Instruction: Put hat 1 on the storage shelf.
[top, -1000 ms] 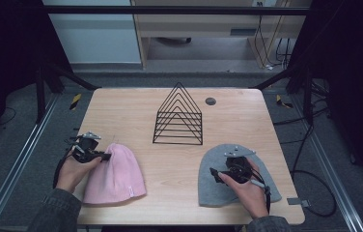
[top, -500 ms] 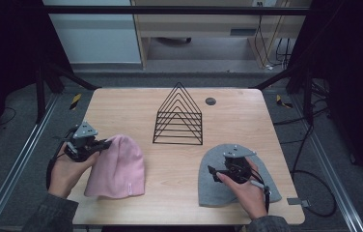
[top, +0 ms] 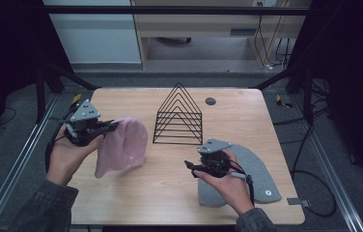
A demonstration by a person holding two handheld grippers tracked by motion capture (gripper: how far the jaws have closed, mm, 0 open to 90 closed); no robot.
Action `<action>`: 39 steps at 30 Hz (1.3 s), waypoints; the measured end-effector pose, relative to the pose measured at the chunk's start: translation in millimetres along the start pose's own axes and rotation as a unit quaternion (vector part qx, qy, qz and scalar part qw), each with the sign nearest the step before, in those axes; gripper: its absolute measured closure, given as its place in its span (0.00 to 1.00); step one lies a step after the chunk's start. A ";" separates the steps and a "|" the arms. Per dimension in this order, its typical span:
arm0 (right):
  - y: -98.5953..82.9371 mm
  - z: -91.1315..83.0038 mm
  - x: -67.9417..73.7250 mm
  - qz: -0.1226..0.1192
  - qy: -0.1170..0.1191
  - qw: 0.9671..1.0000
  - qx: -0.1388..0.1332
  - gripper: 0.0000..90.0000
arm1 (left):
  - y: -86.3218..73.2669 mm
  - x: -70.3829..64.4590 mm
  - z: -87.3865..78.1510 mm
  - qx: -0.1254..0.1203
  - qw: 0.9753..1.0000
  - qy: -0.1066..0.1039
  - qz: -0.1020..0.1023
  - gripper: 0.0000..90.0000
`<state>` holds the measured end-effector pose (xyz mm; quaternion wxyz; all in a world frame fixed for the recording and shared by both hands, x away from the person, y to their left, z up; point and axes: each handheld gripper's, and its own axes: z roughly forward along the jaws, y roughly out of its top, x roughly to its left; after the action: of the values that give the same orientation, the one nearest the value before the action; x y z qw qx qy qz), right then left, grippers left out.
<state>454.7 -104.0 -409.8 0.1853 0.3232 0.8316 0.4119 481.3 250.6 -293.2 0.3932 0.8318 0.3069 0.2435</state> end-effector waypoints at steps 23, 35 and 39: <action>35.3 67.8 29.1 -0.016 0.130 0.991 -0.014 0.76 | 49.8 -27.7 -12.5 -0.057 0.996 -0.066 0.015 0.96; 86.2 4.3 5.1 -0.063 0.116 0.991 -0.022 0.92 | 83.4 6.3 -14.1 -0.078 0.995 -0.060 -0.010 0.96; 95.7 -7.4 -5.7 -0.065 0.107 0.992 -0.016 0.92 | 90.1 11.4 -12.1 -0.078 0.995 -0.059 -0.019 0.96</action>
<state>491.4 -68.9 -328.2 0.1270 0.2198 0.8593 0.4440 510.1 219.5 -212.1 0.4792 0.8052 0.2793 0.2098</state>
